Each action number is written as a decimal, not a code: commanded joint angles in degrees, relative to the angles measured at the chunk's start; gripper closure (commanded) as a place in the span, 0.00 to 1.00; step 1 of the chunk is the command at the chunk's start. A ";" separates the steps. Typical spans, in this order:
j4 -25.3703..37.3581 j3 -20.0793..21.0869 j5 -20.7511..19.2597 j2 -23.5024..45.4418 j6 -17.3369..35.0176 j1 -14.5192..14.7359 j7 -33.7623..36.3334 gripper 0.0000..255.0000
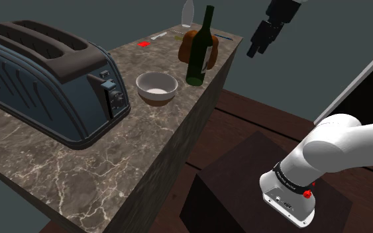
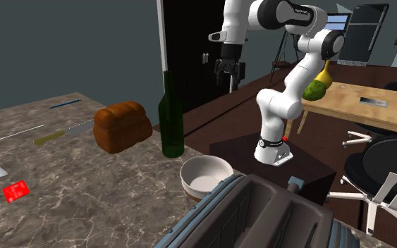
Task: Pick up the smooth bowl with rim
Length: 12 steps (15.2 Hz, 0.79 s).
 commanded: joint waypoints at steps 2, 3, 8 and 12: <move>0.04 0.55 0.52 1.58 1.42 0.24 0.45 0.00; 0.15 1.09 1.02 3.21 2.82 0.48 0.89 0.00; 1.80 3.74 3.18 12.00 9.45 1.59 2.97 0.00; 4.41 5.77 4.40 19.63 14.14 2.37 4.57 0.00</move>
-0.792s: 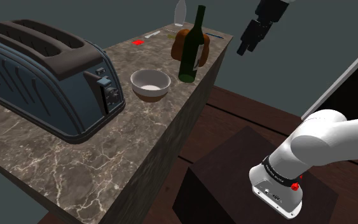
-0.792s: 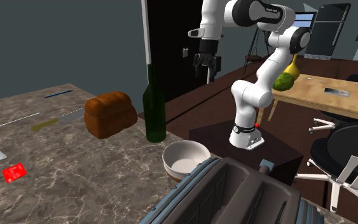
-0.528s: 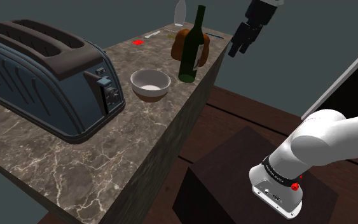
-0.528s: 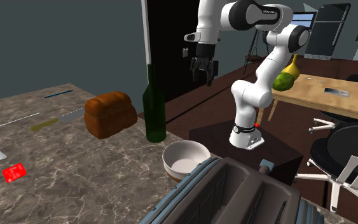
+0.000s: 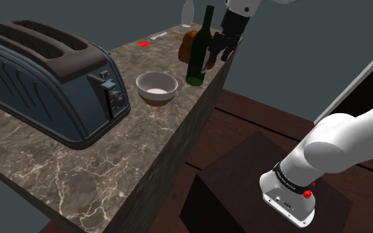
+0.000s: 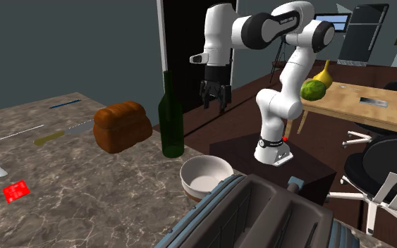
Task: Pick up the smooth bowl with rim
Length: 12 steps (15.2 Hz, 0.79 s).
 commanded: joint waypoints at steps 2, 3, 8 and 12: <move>2.21 1.65 0.79 5.95 3.56 0.65 1.43 0.00; 3.18 2.13 0.94 7.96 4.54 0.82 1.84 0.00; 9.06 4.32 1.07 18.31 8.68 1.73 4.04 0.00; 15.03 5.76 0.44 26.86 11.00 2.65 5.98 0.00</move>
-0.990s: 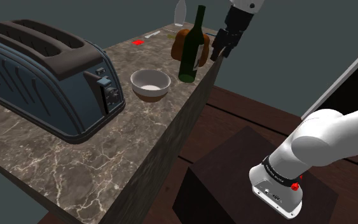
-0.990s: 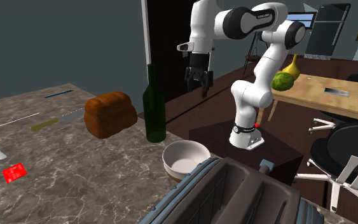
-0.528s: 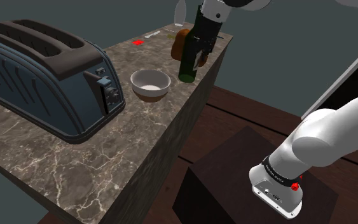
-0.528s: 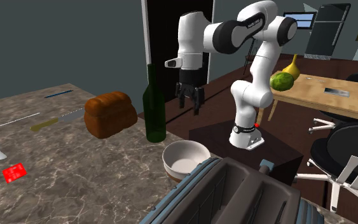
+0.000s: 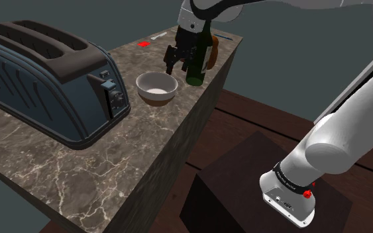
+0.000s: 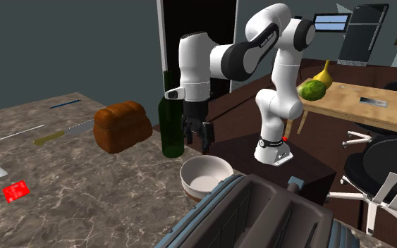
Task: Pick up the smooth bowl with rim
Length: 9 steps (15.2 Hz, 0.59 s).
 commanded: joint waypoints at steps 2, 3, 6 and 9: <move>3.22 0.48 -0.39 4.25 0.85 0.42 0.74 0.00; 2.66 0.49 -0.38 4.44 1.59 0.45 0.65 0.00; 1.05 0.53 -0.35 5.06 3.80 0.51 0.41 0.00; -0.71 0.59 -0.33 5.95 6.42 0.58 0.14 0.00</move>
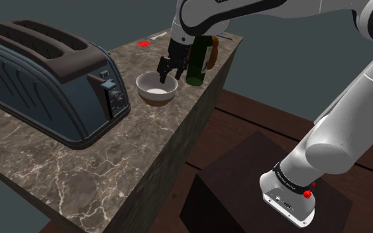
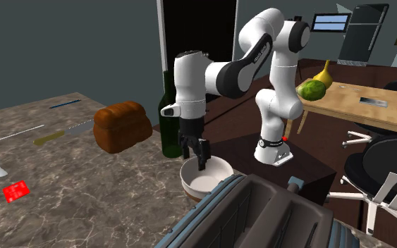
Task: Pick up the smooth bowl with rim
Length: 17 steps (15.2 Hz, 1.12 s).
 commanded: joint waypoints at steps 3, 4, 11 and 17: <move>-0.81 -0.03 0.06 0.18 0.99 -0.03 -0.23 1.00; -0.83 -0.03 0.07 0.17 1.01 -0.03 -0.23 1.00; -0.85 -0.03 0.07 0.18 1.03 -0.04 -0.25 1.00; 1.78 -0.08 0.01 -0.93 -2.66 -0.11 0.21 1.00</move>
